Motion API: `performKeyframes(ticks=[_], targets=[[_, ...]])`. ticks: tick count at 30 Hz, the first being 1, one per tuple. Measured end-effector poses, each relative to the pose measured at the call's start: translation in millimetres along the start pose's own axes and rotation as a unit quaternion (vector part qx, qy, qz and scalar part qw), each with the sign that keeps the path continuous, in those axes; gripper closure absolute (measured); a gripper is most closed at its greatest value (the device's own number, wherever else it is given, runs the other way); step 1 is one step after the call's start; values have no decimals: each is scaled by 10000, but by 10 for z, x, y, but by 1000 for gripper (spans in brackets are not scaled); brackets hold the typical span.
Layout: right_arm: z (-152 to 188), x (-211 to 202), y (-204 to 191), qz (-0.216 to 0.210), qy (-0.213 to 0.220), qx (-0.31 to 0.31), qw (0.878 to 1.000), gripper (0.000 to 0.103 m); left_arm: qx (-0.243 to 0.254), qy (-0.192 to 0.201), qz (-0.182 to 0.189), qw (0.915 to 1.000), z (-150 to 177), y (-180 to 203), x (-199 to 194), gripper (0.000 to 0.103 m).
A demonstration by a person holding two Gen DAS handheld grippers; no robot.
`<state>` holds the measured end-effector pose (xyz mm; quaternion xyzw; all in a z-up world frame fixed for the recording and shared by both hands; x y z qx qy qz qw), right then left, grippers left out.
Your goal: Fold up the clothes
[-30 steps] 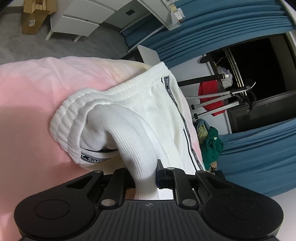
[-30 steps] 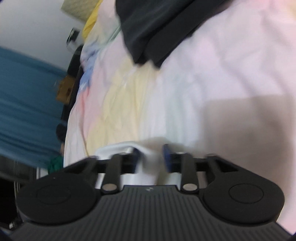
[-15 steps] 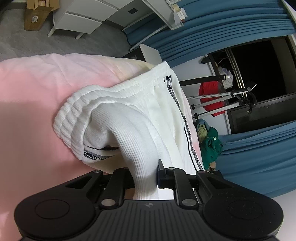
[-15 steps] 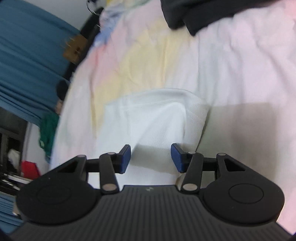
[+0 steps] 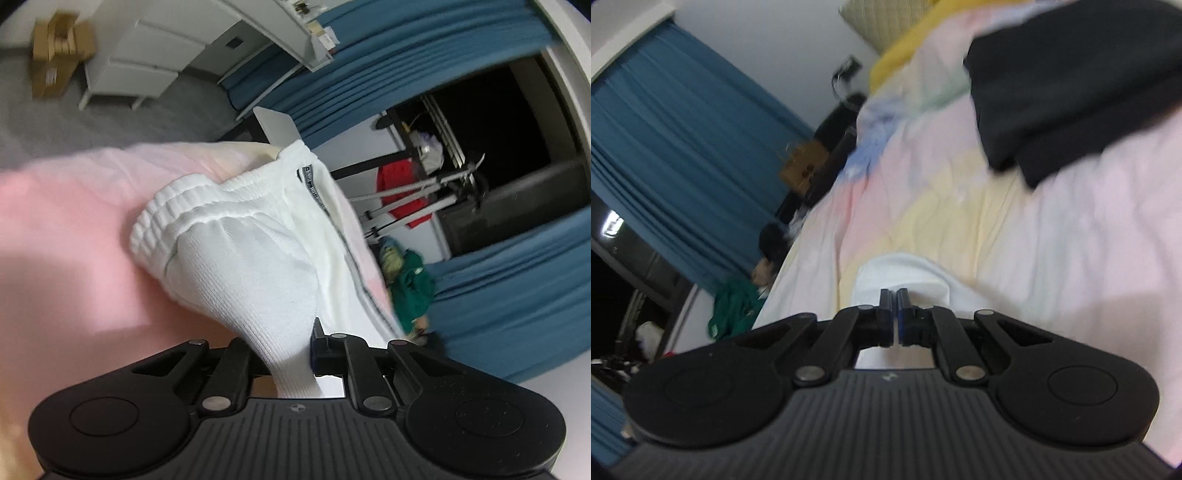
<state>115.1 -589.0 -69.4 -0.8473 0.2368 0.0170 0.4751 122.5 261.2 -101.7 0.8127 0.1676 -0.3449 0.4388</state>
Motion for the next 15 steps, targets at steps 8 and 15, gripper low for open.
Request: performKeyframes(ticks=[8, 15], targets=[[226, 137, 793, 1224, -812, 485, 9880, 98, 387, -185, -889, 9951, 237, -126, 48, 90], [228, 78, 593, 1112, -947, -4, 9893, 91, 977, 307, -1208, 9874, 304, 33, -197, 58]])
Point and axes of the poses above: each gripper's, at about its wrist camera, not at the fingertips, and x roughly the way its jaws point, y to its right, z to its underside, the point moved 6 cm from there along x, roughly the way its jaws point, and after that the axes turned 15 degrees about -z, right-handed, at the moved point
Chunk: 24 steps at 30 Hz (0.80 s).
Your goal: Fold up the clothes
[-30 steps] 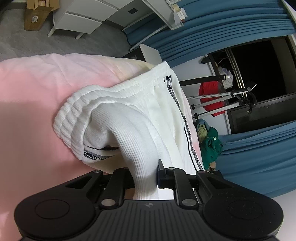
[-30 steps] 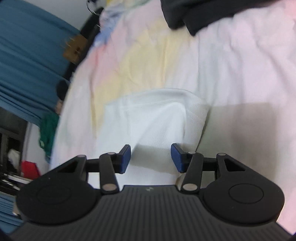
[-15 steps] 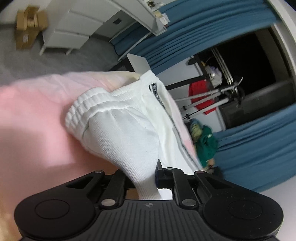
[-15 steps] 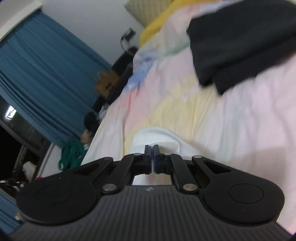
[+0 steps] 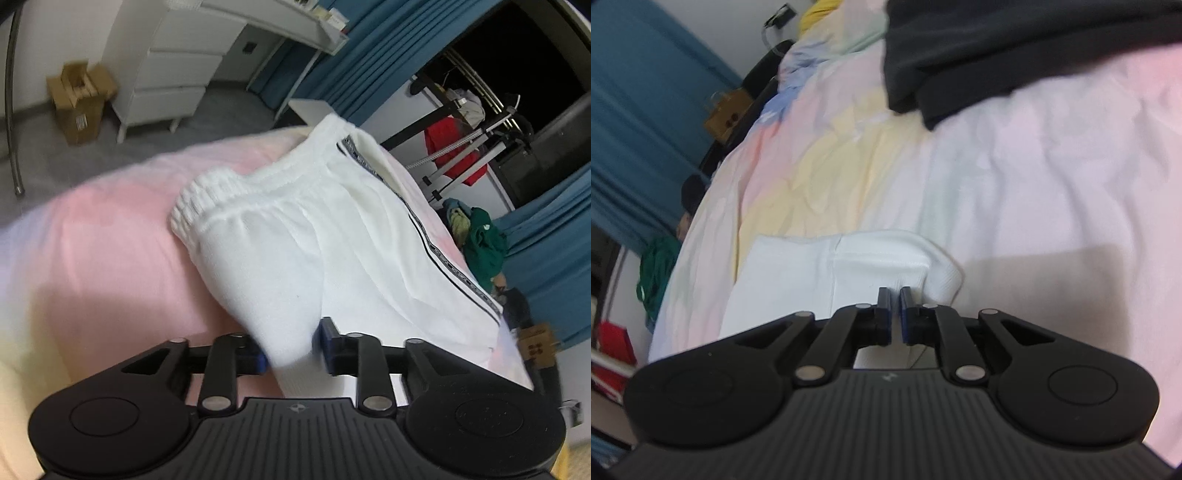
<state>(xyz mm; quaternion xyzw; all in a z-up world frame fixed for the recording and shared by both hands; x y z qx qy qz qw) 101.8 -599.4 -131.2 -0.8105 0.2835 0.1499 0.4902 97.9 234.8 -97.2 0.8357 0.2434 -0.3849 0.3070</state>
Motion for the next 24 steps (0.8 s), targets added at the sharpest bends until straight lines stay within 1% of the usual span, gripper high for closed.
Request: performKeyframes(ticks=[1, 2, 3, 4, 5, 6, 8, 9, 12, 14, 16, 18, 20, 23, 24], targets=[[-1, -29, -47, 17, 2, -110, 9999, 87, 85, 117, -72, 9999, -3, 15, -64, 47], [-2, -61, -95, 27, 15, -225, 9997, 69, 210, 263, -174, 9993, 15, 29, -153, 42], [-6, -113, -155, -1, 96, -364, 9993, 43, 373, 449, -324, 9978, 46, 38, -241, 32], [-26, -182, -218, -38, 221, -516, 9984, 33, 544, 648, -488, 9952, 78, 47, -327, 22], [-45, -249, -283, -72, 340, -671, 9971, 23, 714, 846, -653, 9917, 109, 56, -414, 21], [-52, -301, -353, -89, 431, -845, 9954, 25, 884, 1043, -816, 9872, 141, 66, -503, 21], [-63, -403, -494, -134, 610, -1185, 9910, 24, 1173, 1376, -846, 9799, 190, 146, -675, 20], [-60, -446, -573, -222, 674, -1315, 9888, 24, 1322, 1551, -869, 9752, 233, 194, -763, 19], [2, -586, -885, -662, 778, -1769, 9789, 24, 1792, 2062, -915, 9576, 379, 397, -1024, 12], [102, -671, -1120, -1014, 749, -2100, 9695, 24, 2041, 2249, -768, 9497, 500, 560, -1160, 9], [235, -751, -1367, -1387, 659, -2443, 9575, 24, 2200, 2292, -519, 9468, 599, 719, -1249, 5], [376, -829, -1607, -1757, 555, -2766, 9432, 24, 2303, 2280, -249, 9457, 695, 885, -1300, 4], [552, -844, -1789, -2141, 299, -2937, 9311, 25, 2419, 2295, -56, 9428, 775, 1080, -1310, 3], [809, -846, -2015, -2605, -112, -3140, 9129, 25, 2664, 2387, 205, 9336, 846, 1433, -1279, 2], [862, -840, -2055, -2675, -185, -3214, 9082, 25, 2754, 2414, 314, 9300, 867, 1557, -1250, 0]])
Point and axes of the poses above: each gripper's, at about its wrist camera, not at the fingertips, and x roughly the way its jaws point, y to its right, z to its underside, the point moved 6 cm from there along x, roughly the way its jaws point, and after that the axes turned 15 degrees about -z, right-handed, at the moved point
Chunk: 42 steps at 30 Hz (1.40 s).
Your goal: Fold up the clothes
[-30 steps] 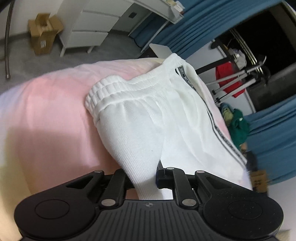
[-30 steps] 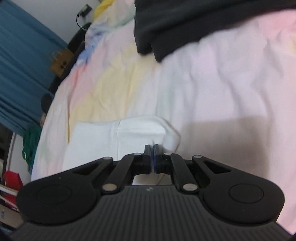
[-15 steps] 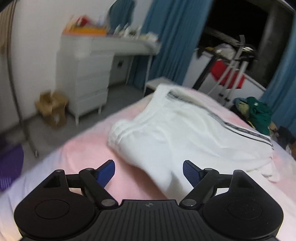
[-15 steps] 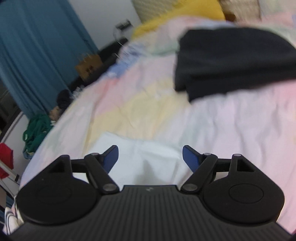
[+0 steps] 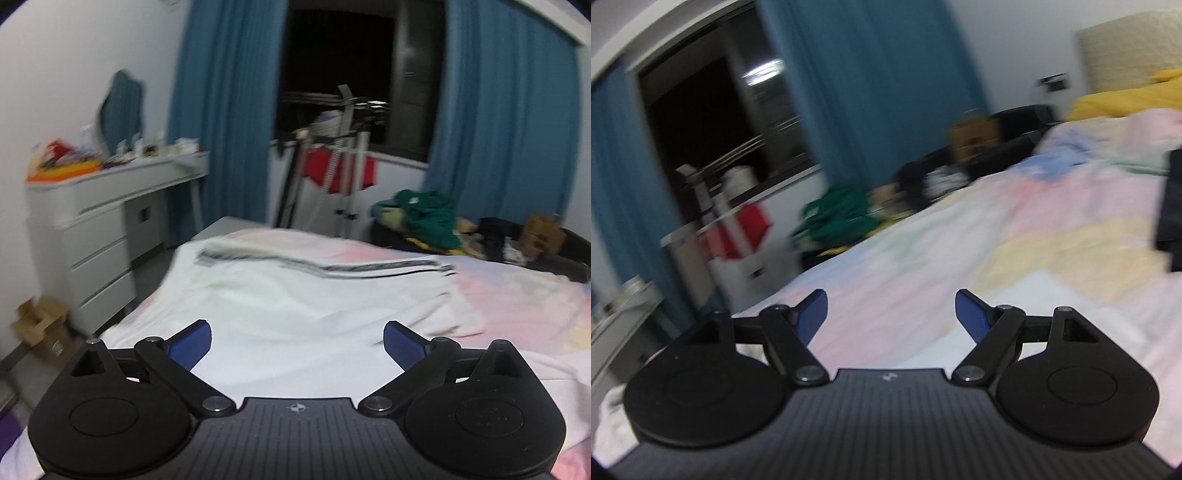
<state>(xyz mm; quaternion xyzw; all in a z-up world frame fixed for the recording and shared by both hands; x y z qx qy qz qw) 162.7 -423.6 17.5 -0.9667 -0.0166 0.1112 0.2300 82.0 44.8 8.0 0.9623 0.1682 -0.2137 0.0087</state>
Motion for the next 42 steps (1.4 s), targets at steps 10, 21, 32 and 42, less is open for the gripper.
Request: performKeyframes(ticks=[10, 21, 32, 42], targets=[[192, 317, -369, -529, -508, -688, 9949, 25, 471, -16, 535, 9975, 320, 723, 614, 0], [494, 990, -286, -1309, -1269, 1375, 9736, 25, 217, 52, 48, 9997, 622, 539, 1107, 0], [1120, 2282, -245, -968, -1676, 3618, 9120, 46, 105, -415, 583, 9974, 866, 611, 1526, 1], [1341, 2705, -667, -430, -1596, 3144, 9348, 89, -114, -444, 731, 9963, 920, 568, 1644, 1]])
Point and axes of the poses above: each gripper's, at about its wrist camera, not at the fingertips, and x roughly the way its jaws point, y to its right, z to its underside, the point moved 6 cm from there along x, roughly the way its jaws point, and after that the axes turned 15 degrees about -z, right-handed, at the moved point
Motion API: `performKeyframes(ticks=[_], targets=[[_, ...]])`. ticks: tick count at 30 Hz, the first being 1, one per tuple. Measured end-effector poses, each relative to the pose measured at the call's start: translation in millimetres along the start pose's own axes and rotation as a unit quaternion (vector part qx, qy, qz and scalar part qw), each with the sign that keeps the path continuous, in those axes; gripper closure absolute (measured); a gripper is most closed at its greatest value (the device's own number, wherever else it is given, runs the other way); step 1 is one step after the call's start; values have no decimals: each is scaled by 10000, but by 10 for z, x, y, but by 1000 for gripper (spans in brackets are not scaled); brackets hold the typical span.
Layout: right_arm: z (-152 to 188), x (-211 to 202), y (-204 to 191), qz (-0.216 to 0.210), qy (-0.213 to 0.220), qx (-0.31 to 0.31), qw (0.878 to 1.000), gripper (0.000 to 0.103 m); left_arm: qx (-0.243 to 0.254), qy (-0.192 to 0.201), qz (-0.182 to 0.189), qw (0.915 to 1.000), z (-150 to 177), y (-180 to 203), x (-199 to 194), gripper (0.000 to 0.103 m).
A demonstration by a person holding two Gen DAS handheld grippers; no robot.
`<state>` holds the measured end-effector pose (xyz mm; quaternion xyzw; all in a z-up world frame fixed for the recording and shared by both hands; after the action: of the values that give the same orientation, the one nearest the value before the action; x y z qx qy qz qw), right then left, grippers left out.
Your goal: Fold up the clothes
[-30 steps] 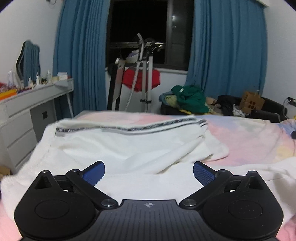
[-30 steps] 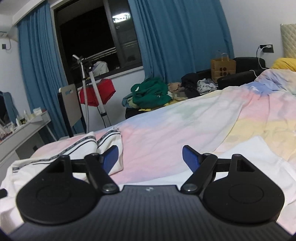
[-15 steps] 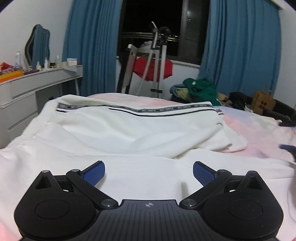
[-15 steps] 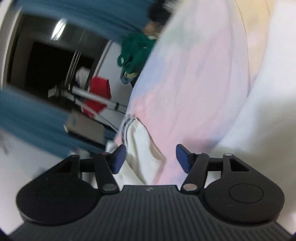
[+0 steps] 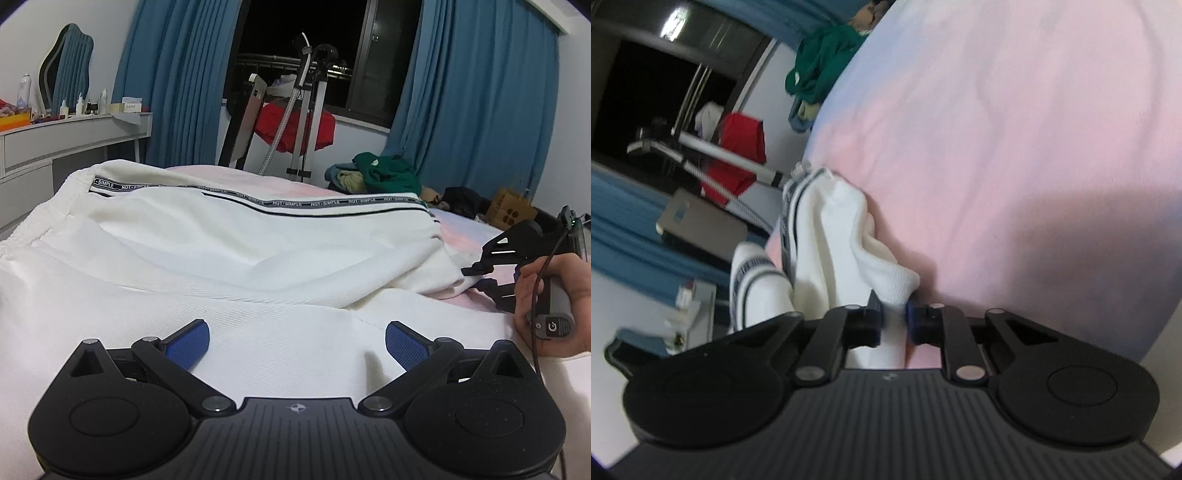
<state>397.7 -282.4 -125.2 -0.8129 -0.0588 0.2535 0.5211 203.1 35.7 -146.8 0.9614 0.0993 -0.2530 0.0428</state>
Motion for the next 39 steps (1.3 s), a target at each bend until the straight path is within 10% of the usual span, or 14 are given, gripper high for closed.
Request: performKeyframes(ticks=[8, 21, 31, 39], targets=[[-786, -581, -67, 212, 785, -564, 9951, 90, -10, 112, -19, 9999, 5, -15, -140, 1], [-2448, -2053, 1223, 892, 2468, -158, 9648, 91, 707, 256, -157, 9970, 129, 254, -164, 1], [-2438, -2093, 1860, 1414, 2256, -138, 9638, 90, 745, 290, -80, 9968, 107, 311, -271, 1], [-2331, -2124, 1464, 1887, 1831, -1040, 9592, 84, 593, 407, -84, 9974, 30, 244, -421, 1]])
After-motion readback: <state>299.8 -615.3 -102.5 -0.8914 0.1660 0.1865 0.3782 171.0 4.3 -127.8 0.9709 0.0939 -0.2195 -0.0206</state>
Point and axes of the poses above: each gripper's, at about its wrist camera, not at the fingertips, and x roughly the way its jaws point, y to its right, z to its underside, the point moved 6 cm from there along x, roughly the way its jaws point, and after that the axes turned 15 degrees about -z, right-handed, at the moved point
